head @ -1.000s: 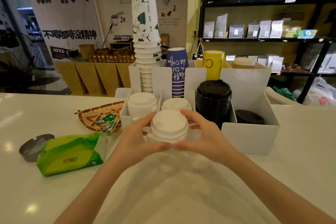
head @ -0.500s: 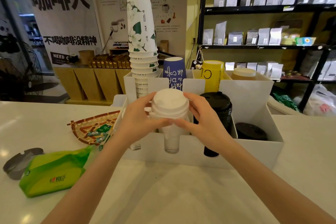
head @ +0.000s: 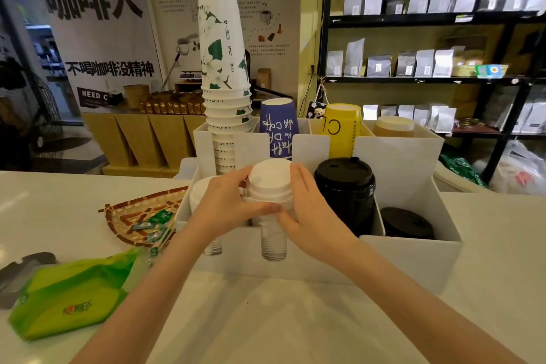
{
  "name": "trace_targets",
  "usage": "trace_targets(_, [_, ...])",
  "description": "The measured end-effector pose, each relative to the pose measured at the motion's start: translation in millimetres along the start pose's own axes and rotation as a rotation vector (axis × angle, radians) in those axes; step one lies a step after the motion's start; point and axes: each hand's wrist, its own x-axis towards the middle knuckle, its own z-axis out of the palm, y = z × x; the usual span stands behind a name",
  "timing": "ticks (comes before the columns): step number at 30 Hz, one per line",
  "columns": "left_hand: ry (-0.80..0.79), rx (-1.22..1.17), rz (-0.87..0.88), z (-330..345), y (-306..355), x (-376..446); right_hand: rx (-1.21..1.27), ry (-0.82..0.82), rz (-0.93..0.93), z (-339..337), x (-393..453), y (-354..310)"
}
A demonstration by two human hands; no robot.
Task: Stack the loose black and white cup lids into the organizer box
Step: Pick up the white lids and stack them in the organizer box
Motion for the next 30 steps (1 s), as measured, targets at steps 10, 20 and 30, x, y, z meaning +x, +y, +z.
trace_targets(10, [-0.104,0.214,-0.064,2.9,0.8,7.1,-0.178,-0.011,0.075,8.2,7.1,-1.0])
trace_targets(20, [-0.158,0.349,-0.066,1.7,12.8,2.7,-0.304,-0.066,0.069,12.3,9.1,-2.3])
trace_targets(30, [-0.16,0.345,-0.06,3.9,16.0,2.6,-0.577,-0.071,0.093,8.9,8.9,-14.0])
